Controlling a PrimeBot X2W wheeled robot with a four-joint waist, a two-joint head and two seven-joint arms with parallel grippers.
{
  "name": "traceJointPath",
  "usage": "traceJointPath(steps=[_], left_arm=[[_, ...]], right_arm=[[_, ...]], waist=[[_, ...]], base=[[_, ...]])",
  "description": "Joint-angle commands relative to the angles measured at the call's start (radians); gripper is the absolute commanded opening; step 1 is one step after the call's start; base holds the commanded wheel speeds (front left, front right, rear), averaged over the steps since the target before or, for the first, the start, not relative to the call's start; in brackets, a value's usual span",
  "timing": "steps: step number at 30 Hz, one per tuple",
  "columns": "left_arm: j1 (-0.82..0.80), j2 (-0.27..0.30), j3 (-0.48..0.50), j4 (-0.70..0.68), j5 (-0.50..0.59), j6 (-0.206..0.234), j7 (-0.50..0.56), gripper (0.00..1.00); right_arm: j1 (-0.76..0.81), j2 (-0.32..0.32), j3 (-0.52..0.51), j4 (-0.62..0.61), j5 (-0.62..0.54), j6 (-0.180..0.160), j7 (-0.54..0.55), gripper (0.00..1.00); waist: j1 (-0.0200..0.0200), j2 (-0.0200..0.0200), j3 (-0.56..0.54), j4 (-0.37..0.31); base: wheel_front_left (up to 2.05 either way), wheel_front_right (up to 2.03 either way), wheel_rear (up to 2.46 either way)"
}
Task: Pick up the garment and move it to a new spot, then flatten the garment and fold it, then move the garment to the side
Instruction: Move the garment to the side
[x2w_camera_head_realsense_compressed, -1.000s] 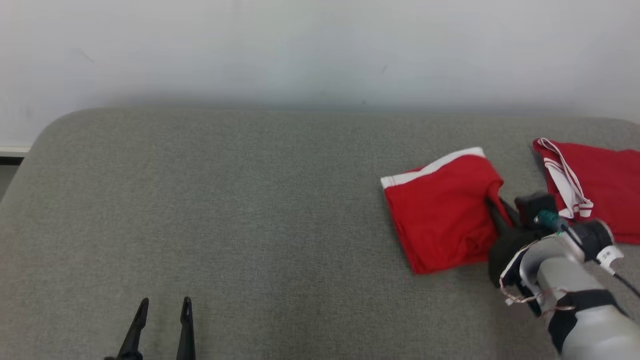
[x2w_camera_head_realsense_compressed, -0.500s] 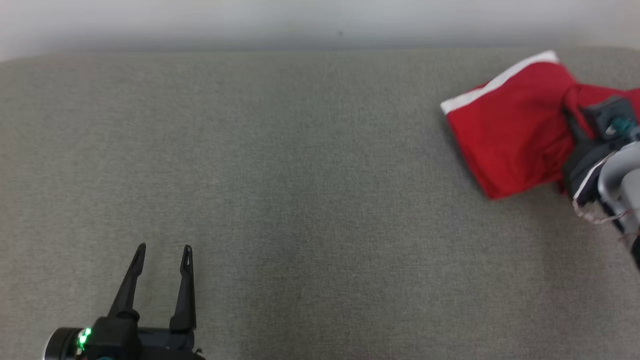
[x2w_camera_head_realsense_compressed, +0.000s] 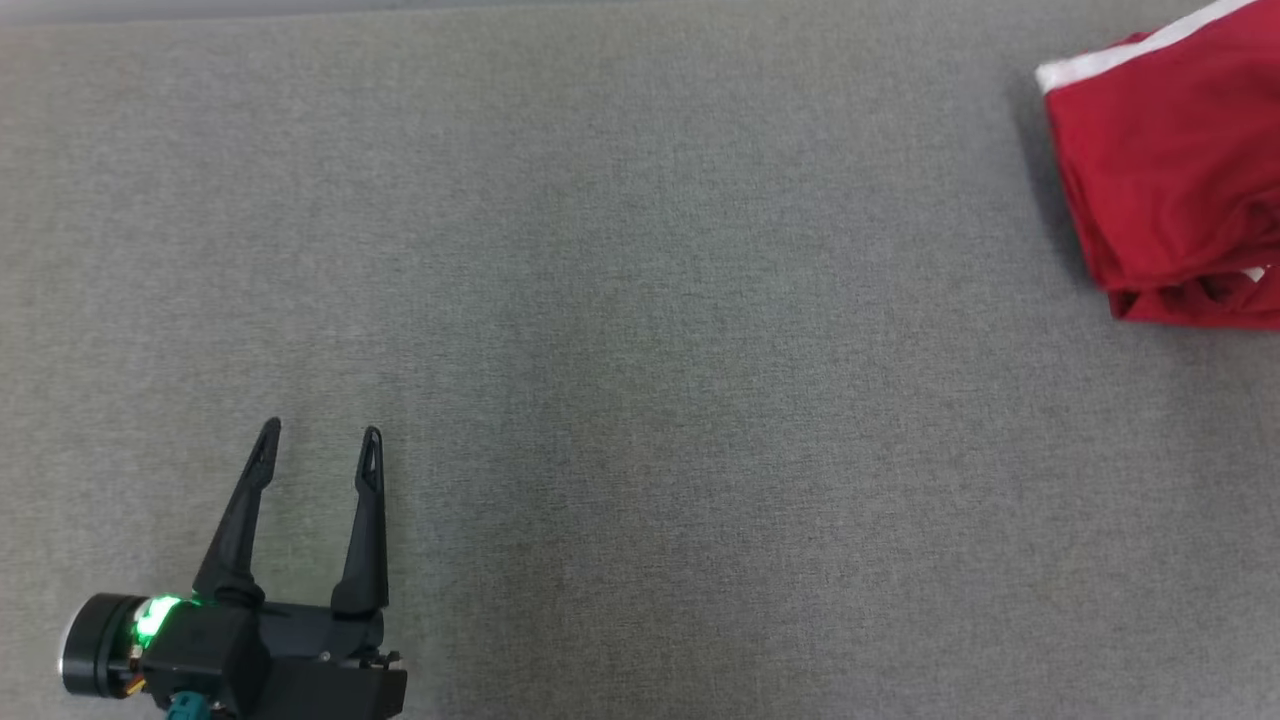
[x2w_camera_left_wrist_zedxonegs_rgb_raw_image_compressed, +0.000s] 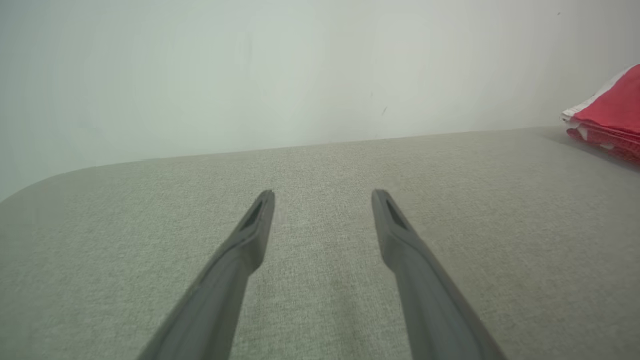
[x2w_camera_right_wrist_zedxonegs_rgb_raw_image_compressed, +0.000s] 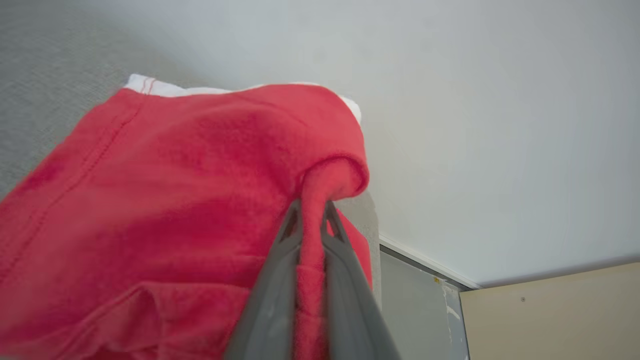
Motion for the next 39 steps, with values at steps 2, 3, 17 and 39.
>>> traceJointPath(steps=[2, 3, 17, 39], left_arm=[[-0.015, 0.011, 0.003, -0.023, 0.006, -0.001, -0.003, 1.0], [-0.018, 0.012, 0.002, -0.028, 0.007, -0.001, -0.003, 1.0], [-0.035, 0.029, -0.003, -0.067, 0.007, -0.002, -0.003, 1.0], [0.067, -0.01, 0.061, 0.04, -0.023, 0.0, -0.003, 1.0]], right_arm=[[-0.02, -0.045, 0.034, -0.035, 0.044, -0.002, 0.023, 0.0], [-0.026, -0.061, 0.043, -0.043, 0.054, -0.002, 0.025, 0.0], [-0.057, -0.15, 0.106, -0.053, 0.128, -0.002, 0.085, 0.0], [-0.036, 0.013, -0.14, -0.015, 0.072, -0.002, -0.132, 1.0]], waist=[[-0.0001, -0.0002, 0.033, -0.022], [-0.0001, -0.0002, 0.036, -0.024], [-0.0001, -0.0002, 0.081, -0.027], [-0.0001, -0.0002, -0.128, 0.0]], base=[[0.0, 0.0, 0.0], [0.0, 0.0, 0.0], [0.0, 0.0, 0.0], [0.0, 0.0, 0.0]])
